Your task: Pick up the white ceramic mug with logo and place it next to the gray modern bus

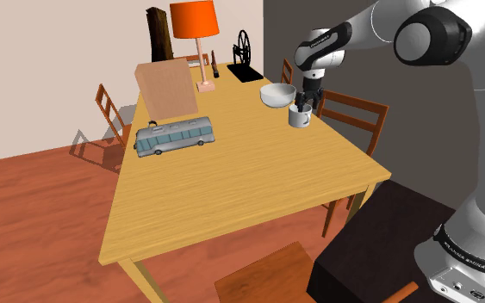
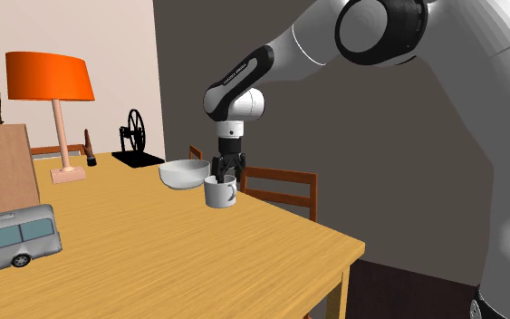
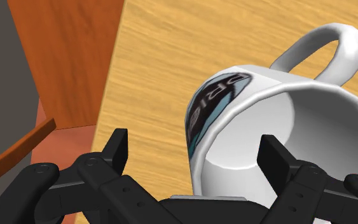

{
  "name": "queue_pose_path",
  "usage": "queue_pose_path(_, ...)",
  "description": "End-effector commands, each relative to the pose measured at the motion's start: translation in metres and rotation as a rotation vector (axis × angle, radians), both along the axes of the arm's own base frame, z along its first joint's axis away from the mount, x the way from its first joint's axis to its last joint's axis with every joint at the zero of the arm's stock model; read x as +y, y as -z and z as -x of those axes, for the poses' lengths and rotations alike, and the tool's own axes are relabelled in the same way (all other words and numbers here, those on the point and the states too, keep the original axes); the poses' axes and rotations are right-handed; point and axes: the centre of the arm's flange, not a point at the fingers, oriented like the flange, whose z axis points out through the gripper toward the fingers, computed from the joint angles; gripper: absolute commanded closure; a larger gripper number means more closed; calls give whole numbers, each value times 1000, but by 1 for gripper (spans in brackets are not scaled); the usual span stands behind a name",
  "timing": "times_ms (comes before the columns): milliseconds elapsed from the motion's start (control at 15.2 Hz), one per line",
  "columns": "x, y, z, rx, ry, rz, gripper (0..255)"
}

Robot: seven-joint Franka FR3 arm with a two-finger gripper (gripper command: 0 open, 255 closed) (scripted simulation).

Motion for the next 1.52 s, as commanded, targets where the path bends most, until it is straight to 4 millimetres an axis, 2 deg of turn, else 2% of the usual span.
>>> queue_pose_path(0,0,0,0,0,0,0,0)
queue_pose_path(66,0,0,0,0,0,0,255)
queue_pose_path(660,0,0,0,0,0,0,255)
queue_pose_path(1452,0,-63,0,0,0,0,255)
